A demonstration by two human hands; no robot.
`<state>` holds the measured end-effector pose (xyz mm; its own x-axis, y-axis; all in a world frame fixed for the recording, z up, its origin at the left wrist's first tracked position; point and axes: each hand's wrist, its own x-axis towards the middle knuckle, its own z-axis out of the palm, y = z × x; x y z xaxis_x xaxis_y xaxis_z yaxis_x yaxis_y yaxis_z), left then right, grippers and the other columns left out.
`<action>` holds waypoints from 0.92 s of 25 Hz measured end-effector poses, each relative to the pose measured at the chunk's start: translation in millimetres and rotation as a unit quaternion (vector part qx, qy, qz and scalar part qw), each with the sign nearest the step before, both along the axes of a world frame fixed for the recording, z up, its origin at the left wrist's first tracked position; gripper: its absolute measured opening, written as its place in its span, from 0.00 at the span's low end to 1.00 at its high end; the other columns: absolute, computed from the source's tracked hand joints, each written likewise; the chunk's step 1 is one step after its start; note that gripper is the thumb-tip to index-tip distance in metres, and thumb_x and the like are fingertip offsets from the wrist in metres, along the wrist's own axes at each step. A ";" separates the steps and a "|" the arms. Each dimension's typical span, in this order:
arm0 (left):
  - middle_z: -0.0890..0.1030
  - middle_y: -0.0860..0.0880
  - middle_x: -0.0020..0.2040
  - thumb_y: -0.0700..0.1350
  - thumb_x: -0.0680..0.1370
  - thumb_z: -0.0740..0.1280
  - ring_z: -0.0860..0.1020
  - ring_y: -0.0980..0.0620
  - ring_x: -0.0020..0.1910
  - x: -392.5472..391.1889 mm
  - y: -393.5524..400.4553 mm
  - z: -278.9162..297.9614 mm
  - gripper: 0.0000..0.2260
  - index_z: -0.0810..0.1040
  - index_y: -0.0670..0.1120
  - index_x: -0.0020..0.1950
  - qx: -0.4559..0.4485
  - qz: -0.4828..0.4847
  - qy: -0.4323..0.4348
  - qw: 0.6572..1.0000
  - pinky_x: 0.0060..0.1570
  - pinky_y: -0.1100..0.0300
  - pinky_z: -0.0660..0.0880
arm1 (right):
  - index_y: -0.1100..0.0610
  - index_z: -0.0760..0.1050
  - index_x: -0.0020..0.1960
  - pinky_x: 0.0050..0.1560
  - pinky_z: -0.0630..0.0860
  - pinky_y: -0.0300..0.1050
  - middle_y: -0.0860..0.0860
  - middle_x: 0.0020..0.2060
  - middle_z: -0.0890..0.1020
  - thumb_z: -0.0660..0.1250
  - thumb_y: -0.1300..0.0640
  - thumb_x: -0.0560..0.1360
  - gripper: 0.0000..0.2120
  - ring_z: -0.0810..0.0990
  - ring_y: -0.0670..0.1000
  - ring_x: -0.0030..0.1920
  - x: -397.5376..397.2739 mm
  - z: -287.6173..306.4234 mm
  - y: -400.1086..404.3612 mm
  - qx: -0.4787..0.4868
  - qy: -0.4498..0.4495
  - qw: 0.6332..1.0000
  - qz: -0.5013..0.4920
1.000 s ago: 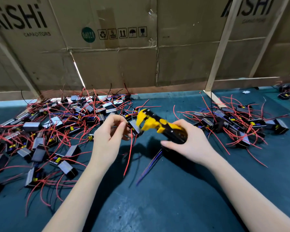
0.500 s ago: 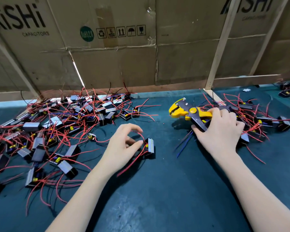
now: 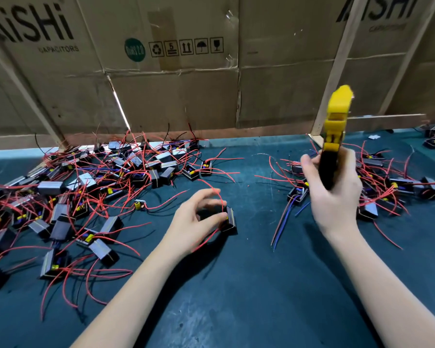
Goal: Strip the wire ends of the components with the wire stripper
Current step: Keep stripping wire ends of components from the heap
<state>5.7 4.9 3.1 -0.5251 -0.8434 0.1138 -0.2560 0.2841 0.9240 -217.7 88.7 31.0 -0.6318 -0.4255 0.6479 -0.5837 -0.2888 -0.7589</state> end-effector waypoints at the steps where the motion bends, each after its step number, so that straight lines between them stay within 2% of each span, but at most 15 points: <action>1: 0.84 0.47 0.51 0.33 0.76 0.69 0.80 0.59 0.44 -1.1 0.2 1.0 0.15 0.77 0.45 0.61 0.045 -0.009 0.031 0.998 0.48 0.66 0.75 | 0.52 0.70 0.52 0.49 0.72 0.41 0.50 0.43 0.80 0.69 0.46 0.74 0.14 0.78 0.46 0.44 0.0 -0.9 -0.4 0.023 0.010 1.000 0.003; 2: 0.84 0.46 0.48 0.33 0.77 0.68 0.80 0.58 0.42 -0.9 0.4 2.7 0.12 0.78 0.43 0.59 0.048 -0.001 0.041 0.998 0.47 0.66 0.76 | 0.52 0.70 0.52 0.49 0.72 0.43 0.52 0.44 0.80 0.69 0.45 0.73 0.15 0.78 0.49 0.44 -0.1 -1.6 -0.8 0.048 0.015 0.999 0.007; 4: 0.84 0.46 0.42 0.34 0.78 0.68 0.80 0.60 0.36 4.2 -2.2 5.1 0.05 0.81 0.42 0.50 -0.036 0.054 0.006 0.998 0.41 0.68 0.75 | 0.52 0.70 0.52 0.46 0.71 0.40 0.50 0.42 0.79 0.70 0.43 0.72 0.16 0.76 0.48 0.43 0.0 -2.5 -1.8 0.081 0.014 0.996 0.020; 6: 0.83 0.50 0.37 0.36 0.76 0.69 0.79 0.57 0.32 14.6 -6.7 10.5 0.05 0.81 0.45 0.43 -0.129 0.098 -0.052 0.985 0.39 0.64 0.74 | 0.51 0.71 0.50 0.42 0.67 0.32 0.45 0.40 0.76 0.72 0.42 0.72 0.17 0.74 0.43 0.40 0.1 -2.6 -1.8 0.092 0.023 0.995 0.029; 7: 0.83 0.53 0.36 0.37 0.76 0.70 0.79 0.56 0.32 21.2 -9.8 13.8 0.06 0.81 0.47 0.42 -0.151 0.085 -0.072 0.982 0.39 0.63 0.74 | 0.52 0.72 0.50 0.41 0.67 0.31 0.45 0.40 0.76 0.72 0.42 0.71 0.18 0.74 0.42 0.40 -0.2 -3.1 -1.9 0.096 0.030 0.994 0.030; 9: 0.83 0.58 0.41 0.36 0.74 0.72 0.79 0.58 0.36 30.4 -10.2 20.5 0.09 0.83 0.51 0.46 -0.174 -0.011 -0.096 0.980 0.40 0.66 0.73 | 0.53 0.73 0.52 0.42 0.68 0.31 0.47 0.41 0.77 0.73 0.44 0.71 0.18 0.75 0.44 0.41 -1.3 -5.0 -2.3 0.106 0.044 0.993 0.025; 11: 0.82 0.57 0.51 0.37 0.72 0.75 0.79 0.57 0.48 30.1 -6.1 22.8 0.10 0.86 0.51 0.49 -0.225 -0.111 -0.097 0.963 0.49 0.67 0.73 | 0.55 0.73 0.53 0.46 0.70 0.37 0.49 0.43 0.78 0.73 0.44 0.71 0.19 0.75 0.48 0.43 -0.5 -7.1 -2.6 0.116 0.064 0.991 0.016; 13: 0.83 0.55 0.50 0.40 0.72 0.76 0.78 0.57 0.50 24.9 -3.0 20.7 0.07 0.87 0.49 0.49 -0.284 -0.144 -0.085 0.944 0.53 0.64 0.73 | 0.58 0.72 0.55 0.49 0.73 0.48 0.51 0.46 0.77 0.72 0.44 0.72 0.22 0.75 0.53 0.46 1.1 -8.6 -3.0 0.121 0.091 0.989 0.001; 15: 0.84 0.55 0.42 0.43 0.73 0.75 0.77 0.57 0.45 20.4 -1.7 16.7 0.04 0.87 0.48 0.47 -0.313 -0.116 -0.065 0.940 0.49 0.62 0.73 | 0.60 0.72 0.56 0.50 0.73 0.52 0.53 0.47 0.77 0.70 0.43 0.72 0.24 0.76 0.55 0.48 1.6 -8.0 -2.4 0.128 0.125 0.984 -0.016; 19: 0.82 0.56 0.36 0.47 0.75 0.71 0.76 0.52 0.37 15.1 2.3 12.3 0.07 0.87 0.47 0.48 -0.332 -0.016 -0.063 0.941 0.41 0.52 0.76 | 0.58 0.73 0.53 0.46 0.72 0.53 0.50 0.42 0.78 0.70 0.39 0.71 0.24 0.76 0.53 0.41 1.7 -8.6 -2.0 0.186 0.204 0.960 -0.039; 23: 0.80 0.53 0.36 0.48 0.78 0.67 0.76 0.48 0.37 13.9 4.2 10.7 0.09 0.84 0.51 0.55 -0.326 -0.004 -0.098 0.940 0.44 0.49 0.76 | 0.58 0.74 0.54 0.49 0.72 0.54 0.53 0.46 0.81 0.73 0.39 0.68 0.26 0.79 0.59 0.47 -2.1 -16.1 -4.1 0.267 0.252 0.927 -0.078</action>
